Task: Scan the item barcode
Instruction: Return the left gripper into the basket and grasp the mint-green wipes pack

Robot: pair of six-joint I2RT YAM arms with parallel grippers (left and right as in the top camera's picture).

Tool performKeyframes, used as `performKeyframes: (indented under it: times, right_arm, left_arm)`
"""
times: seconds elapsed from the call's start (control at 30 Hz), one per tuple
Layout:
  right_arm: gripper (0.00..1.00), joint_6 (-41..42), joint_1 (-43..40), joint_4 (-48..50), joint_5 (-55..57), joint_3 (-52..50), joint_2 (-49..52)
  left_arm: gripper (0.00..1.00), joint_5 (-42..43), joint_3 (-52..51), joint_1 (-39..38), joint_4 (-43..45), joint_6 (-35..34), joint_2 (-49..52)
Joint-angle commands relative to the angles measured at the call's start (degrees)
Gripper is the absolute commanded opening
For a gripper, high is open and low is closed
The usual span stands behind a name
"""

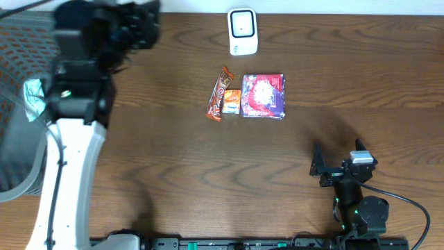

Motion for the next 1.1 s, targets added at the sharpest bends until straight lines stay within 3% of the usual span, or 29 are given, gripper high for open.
performKeyframes:
  times: [0.0, 0.1, 0.37, 0.53, 0.73, 1.07]
  right_arm:
    - [0.99, 0.8, -0.4, -0.1, -0.3, -0.2, -0.3]
    - [0.99, 0.8, -0.4, -0.1, -0.3, -0.2, -0.3]
    - [0.99, 0.8, -0.4, -0.1, -0.3, -0.2, -0.3]
    - [0.99, 0.8, -0.4, -0.1, -0.3, -0.2, -0.3]
    - [0.99, 0.8, -0.4, -0.1, -0.3, -0.2, -0.3]
    - [0.99, 0.8, -0.4, -0.1, -0.3, -0.2, -0.3]
  left_arm:
    - [0.57, -0.7, 0.5, 4.8, 1.2, 6.7, -4.0]
    - [0.57, -2.7, 0.5, 9.6, 1.0, 9.0, -6.5]
    - [0.57, -19.3, 0.5, 23.5, -3.0, 9.7, -7.6]
    - [0.56, -20.0, 0.5, 31.3, -4.6, 10.6, -4.9]
    - [0.57, -19.6, 0.5, 38.2, -2.2, 18.8, 2.0]
    - [0.57, -19.4, 0.5, 39.7, -2.2, 32.6, 17.9]
